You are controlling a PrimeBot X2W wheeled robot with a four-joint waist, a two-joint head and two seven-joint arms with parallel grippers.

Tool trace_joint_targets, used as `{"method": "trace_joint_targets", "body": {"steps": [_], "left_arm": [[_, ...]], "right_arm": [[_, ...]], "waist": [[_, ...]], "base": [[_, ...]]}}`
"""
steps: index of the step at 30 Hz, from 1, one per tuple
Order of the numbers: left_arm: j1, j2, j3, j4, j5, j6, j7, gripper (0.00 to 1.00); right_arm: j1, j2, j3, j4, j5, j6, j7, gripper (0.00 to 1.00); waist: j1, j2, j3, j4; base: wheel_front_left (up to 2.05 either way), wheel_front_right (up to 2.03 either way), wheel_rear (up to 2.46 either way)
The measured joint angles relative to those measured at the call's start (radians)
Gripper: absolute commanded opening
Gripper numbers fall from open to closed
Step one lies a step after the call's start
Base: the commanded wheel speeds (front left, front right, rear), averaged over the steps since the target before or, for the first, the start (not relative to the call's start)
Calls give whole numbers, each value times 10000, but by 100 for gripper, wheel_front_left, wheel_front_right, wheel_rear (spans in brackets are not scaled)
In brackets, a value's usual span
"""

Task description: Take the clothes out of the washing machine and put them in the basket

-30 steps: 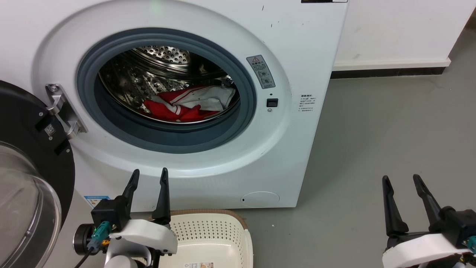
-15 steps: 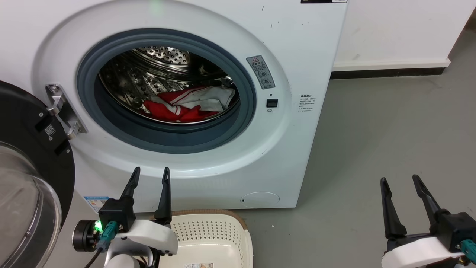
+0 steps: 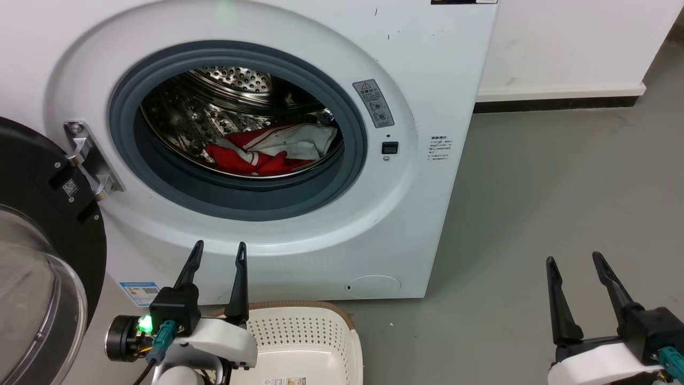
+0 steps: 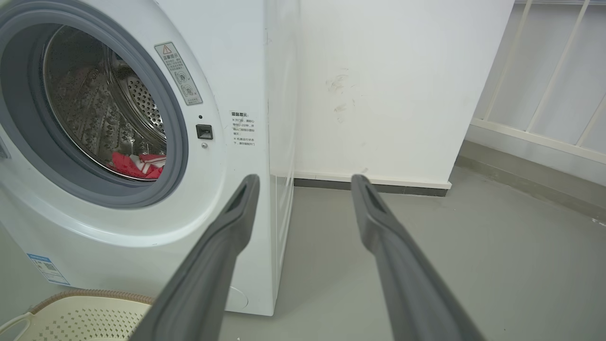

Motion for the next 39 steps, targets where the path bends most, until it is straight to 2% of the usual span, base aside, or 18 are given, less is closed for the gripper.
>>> {"method": "trace_joint_targets", "body": {"steps": [22, 30, 39], "left_arm": [[-448, 81, 251, 476, 35, -15, -15, 100], [-2471, 635, 290, 1824, -31, -305, 201, 100], [-5442, 1783, 529, 3407, -242, -566, 1513, 100]], "right_arm": [[-170, 0, 63, 213, 265, 0, -77, 100], [-627, -4, 347, 10, 278, 0, -127, 100], [-1344, -8, 633, 82, 662, 0, -648, 100]], "waist": [[0, 0, 249, -45], [1, 0, 860, -387], [1, 0, 2095, -1236]], "base": [[0, 0, 0], [0, 0, 0], [0, 0, 0]]}}
